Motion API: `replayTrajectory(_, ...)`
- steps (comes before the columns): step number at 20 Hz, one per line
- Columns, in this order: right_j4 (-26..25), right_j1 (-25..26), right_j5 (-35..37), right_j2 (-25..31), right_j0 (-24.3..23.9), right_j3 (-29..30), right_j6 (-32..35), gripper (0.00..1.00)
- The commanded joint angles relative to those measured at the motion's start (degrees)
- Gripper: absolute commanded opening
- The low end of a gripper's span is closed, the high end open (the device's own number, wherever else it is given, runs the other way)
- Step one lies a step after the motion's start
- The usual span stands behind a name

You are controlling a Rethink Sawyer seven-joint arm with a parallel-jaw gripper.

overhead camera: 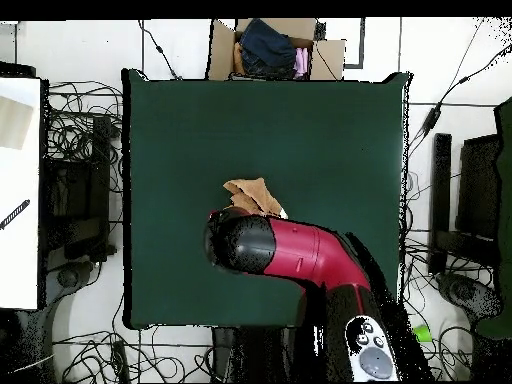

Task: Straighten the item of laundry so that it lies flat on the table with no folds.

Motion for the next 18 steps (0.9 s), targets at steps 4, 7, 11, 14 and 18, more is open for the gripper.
replayTrajectory(4,-2.7,1.5,3.4,6.4,-3.0,1.5,-2.4,1.00)
replayTrajectory(7,-2.9,1.4,2.9,6.9,-4.0,2.4,-2.7,1.00)
replayTrajectory(11,-3.2,0.6,3.4,7.1,-3.9,2.4,-2.1,1.00)
replayTrajectory(14,-3.4,0.3,3.1,7.0,-3.8,2.7,-1.8,1.00)
replayTrajectory(18,-3.6,-0.2,3.8,6.6,-3.3,2.5,-1.6,1.00)
